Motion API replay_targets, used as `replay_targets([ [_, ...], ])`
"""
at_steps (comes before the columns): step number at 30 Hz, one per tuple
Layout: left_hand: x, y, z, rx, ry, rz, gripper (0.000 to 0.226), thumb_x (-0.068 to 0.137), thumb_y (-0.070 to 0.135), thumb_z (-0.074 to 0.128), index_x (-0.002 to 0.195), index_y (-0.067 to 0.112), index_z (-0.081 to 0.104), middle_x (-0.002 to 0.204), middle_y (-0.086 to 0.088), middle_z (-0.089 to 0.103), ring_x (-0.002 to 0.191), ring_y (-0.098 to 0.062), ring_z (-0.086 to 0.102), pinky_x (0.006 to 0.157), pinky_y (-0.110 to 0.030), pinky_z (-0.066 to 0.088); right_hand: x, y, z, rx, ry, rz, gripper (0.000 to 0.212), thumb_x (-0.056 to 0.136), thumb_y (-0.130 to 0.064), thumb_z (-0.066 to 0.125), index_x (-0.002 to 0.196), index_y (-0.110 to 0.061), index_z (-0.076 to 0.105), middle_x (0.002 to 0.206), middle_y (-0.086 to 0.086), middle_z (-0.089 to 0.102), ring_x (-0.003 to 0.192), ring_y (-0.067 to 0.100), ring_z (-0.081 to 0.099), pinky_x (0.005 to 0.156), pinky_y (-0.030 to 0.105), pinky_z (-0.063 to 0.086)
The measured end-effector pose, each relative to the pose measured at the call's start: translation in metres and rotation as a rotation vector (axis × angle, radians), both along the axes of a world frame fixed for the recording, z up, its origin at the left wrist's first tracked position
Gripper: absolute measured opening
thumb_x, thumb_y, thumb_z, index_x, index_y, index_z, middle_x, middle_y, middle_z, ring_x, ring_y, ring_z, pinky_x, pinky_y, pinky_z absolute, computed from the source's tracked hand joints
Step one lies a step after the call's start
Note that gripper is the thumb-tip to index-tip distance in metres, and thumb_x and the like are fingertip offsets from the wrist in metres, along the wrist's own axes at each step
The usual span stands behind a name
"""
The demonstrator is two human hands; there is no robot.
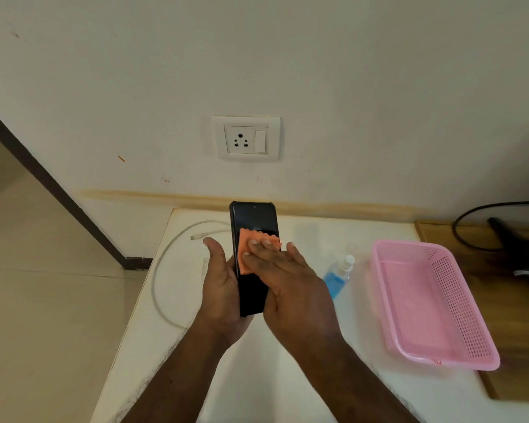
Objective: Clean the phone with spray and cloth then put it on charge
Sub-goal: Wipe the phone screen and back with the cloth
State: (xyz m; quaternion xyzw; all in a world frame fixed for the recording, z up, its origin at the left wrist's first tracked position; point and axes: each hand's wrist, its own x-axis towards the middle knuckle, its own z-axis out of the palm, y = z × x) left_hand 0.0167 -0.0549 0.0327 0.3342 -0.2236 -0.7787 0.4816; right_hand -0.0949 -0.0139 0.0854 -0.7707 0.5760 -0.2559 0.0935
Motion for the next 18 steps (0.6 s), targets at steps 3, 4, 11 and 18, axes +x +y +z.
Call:
replay_targets([
  [3, -0.001, 0.001, 0.002, -0.012, -0.022, -0.02, 0.087, 0.078, 0.081, 0.027, 0.128, 0.022, 0.068, 0.136, -0.013, 0.063, 0.127, -0.03, 0.059, 0.108, -0.052, 0.041, -0.016, -0.004, -0.004, 0.065, -0.069, -0.054, 0.061, 0.089, -0.001, 0.066, 0.144, -0.017, 0.047, 0.151, -0.003, 0.04, 0.14, 0.011, 0.031, 0.115, 0.034, 0.007],
  [4, -0.001, 0.0, 0.002, -0.012, -0.02, -0.023, 0.086, 0.078, 0.081, 0.027, 0.127, 0.024, 0.068, 0.135, -0.013, 0.064, 0.126, -0.03, 0.059, 0.109, -0.053, 0.042, -0.016, -0.004, -0.005, 0.07, -0.07, -0.084, 0.063, 0.087, 0.001, 0.067, 0.144, -0.017, 0.047, 0.15, -0.004, 0.04, 0.139, 0.011, 0.03, 0.115, 0.034, 0.009],
  [11, -0.004, -0.002, -0.001, 0.006, -0.006, 0.045, 0.081, 0.08, 0.078, 0.03, 0.121, 0.023, 0.072, 0.13, -0.014, 0.067, 0.12, -0.03, 0.064, 0.091, -0.04, 0.057, -0.002, 0.004, -0.007, 0.001, -0.125, -0.074, 0.058, 0.081, 0.005, 0.068, 0.137, -0.007, 0.056, 0.145, 0.007, 0.051, 0.135, 0.023, 0.046, 0.112, 0.041, 0.033],
  [18, 0.004, -0.004, -0.003, 0.008, 0.084, -0.006, 0.113, 0.066, 0.095, 0.034, 0.139, 0.012, 0.055, 0.134, -0.025, 0.059, 0.128, -0.046, 0.05, 0.113, -0.06, 0.033, 0.013, 0.01, 0.01, 0.185, -0.088, 0.139, 0.052, 0.097, -0.003, 0.048, 0.147, -0.015, 0.04, 0.159, 0.003, 0.028, 0.148, 0.018, 0.019, 0.118, 0.025, -0.006],
])
